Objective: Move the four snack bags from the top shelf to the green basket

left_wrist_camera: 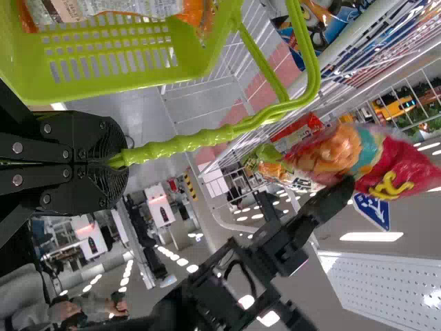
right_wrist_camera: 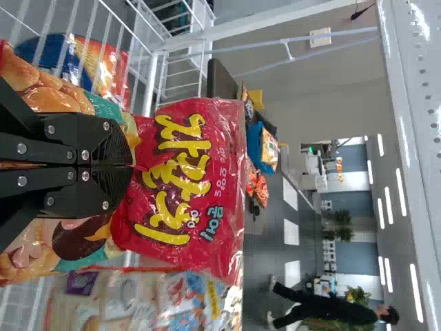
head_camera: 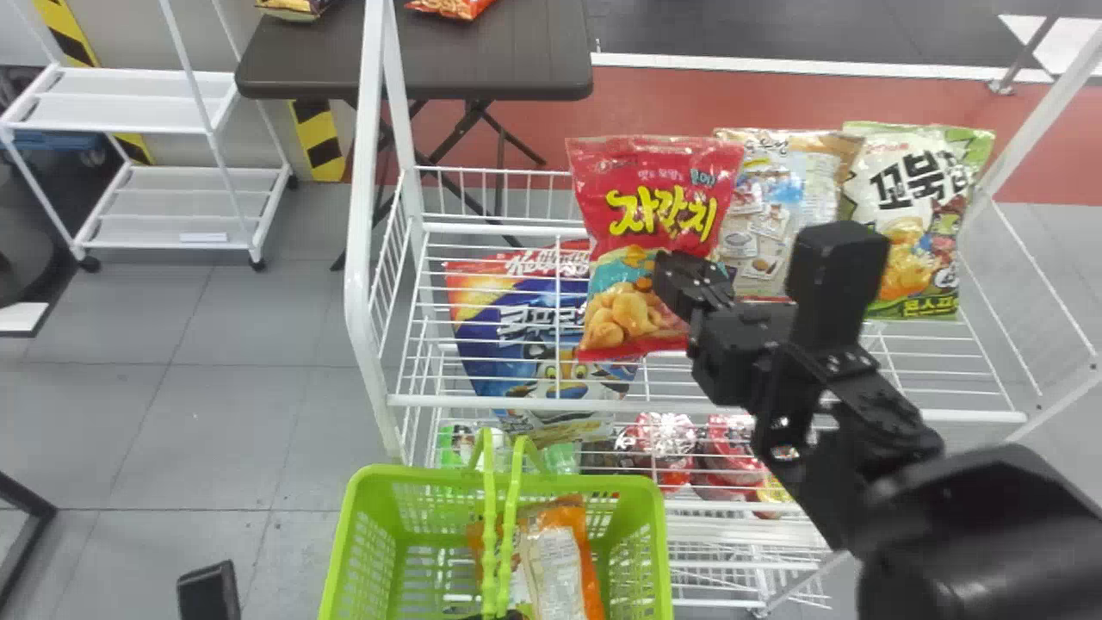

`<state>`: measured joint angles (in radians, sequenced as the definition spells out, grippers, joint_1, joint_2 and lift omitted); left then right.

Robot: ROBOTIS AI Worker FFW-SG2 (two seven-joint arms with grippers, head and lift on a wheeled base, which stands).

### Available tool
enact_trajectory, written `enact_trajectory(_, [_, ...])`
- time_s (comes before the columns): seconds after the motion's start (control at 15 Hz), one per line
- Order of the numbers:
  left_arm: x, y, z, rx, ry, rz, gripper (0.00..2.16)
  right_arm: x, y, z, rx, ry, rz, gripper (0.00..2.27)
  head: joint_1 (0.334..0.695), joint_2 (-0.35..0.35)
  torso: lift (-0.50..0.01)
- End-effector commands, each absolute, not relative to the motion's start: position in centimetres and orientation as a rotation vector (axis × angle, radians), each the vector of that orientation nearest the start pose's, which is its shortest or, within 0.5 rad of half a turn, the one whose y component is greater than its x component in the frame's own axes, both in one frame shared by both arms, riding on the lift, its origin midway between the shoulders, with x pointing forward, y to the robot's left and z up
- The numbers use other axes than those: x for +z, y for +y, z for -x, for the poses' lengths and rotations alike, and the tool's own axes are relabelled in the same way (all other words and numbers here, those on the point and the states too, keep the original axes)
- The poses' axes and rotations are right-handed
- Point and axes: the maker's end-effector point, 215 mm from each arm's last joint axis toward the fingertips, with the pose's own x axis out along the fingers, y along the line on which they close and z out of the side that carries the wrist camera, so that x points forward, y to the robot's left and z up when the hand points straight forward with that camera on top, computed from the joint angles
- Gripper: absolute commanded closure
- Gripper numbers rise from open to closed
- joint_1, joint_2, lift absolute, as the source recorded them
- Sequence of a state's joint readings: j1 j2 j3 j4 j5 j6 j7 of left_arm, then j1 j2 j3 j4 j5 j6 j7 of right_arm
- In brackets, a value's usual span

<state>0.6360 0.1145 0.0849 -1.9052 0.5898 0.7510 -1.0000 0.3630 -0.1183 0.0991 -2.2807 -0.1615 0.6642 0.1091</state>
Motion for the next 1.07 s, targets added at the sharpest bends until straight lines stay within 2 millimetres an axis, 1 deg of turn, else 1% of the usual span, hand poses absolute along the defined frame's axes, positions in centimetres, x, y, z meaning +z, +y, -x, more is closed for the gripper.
enact_trajectory(0.0, [-46.6,6.1,-22.5,-0.955,0.696,0.936,1.69,-35.8,-15.2,-40.0,0.319,0.442,-0.094,2.24,0.695,-0.118,0.000])
enact_trajectory(0.13, [-46.7,5.9,-22.4,-0.952,0.700,0.934,1.69,-37.7,-15.9,-35.7,0.329,0.526,-0.101,2.24,0.695,-0.146,0.000])
enact_trajectory(0.2, [-46.7,5.7,-22.4,-0.954,0.699,0.936,1.69,-39.0,-15.8,-33.6,0.343,0.571,-0.112,2.24,0.695,-0.171,0.000])
enact_trajectory(0.27, [-46.7,5.5,-22.4,-0.956,0.700,0.937,1.69,-40.1,-15.7,-32.0,0.352,0.612,-0.117,2.24,0.695,-0.183,0.000])
enact_trajectory(0.33, [-46.7,5.5,-22.4,-0.955,0.697,0.938,1.69,-41.0,-16.2,-31.5,0.338,0.634,-0.092,2.24,0.695,-0.194,0.000])
enact_trajectory(0.47, [-46.7,5.3,-22.4,-0.954,0.697,0.942,1.69,-44.9,-16.2,-28.9,0.343,0.731,-0.085,2.24,0.695,-0.228,0.000])
enact_trajectory(0.53, [-46.7,5.3,-22.3,-0.954,0.697,0.942,1.69,-46.7,-15.8,-28.0,0.354,0.770,-0.091,2.24,0.695,-0.237,0.000])
enact_trajectory(0.6, [-46.6,5.3,-22.4,-0.955,0.693,0.942,1.69,-48.4,-14.8,-26.8,0.383,0.809,-0.106,2.24,0.695,-0.245,0.000])
enact_trajectory(0.67, [-46.6,5.3,-22.3,-0.953,0.689,0.942,1.69,-49.6,-14.0,-25.8,0.405,0.838,-0.113,2.24,0.695,-0.247,0.000])
enact_trajectory(0.8, [-46.6,5.3,-22.3,-0.951,0.686,0.943,1.69,-51.3,-11.1,-24.0,0.473,0.871,-0.120,2.24,0.695,-0.232,0.000])
enact_trajectory(0.87, [-46.6,5.2,-22.2,-0.950,0.687,0.942,1.69,-51.7,-9.7,-23.4,0.506,0.882,-0.120,2.24,0.695,-0.199,0.000])
enact_trajectory(1.0, [-46.7,5.2,-22.1,-0.950,0.688,0.943,1.69,-51.2,-6.7,-22.7,0.563,0.872,-0.116,2.24,0.695,-0.150,0.000])
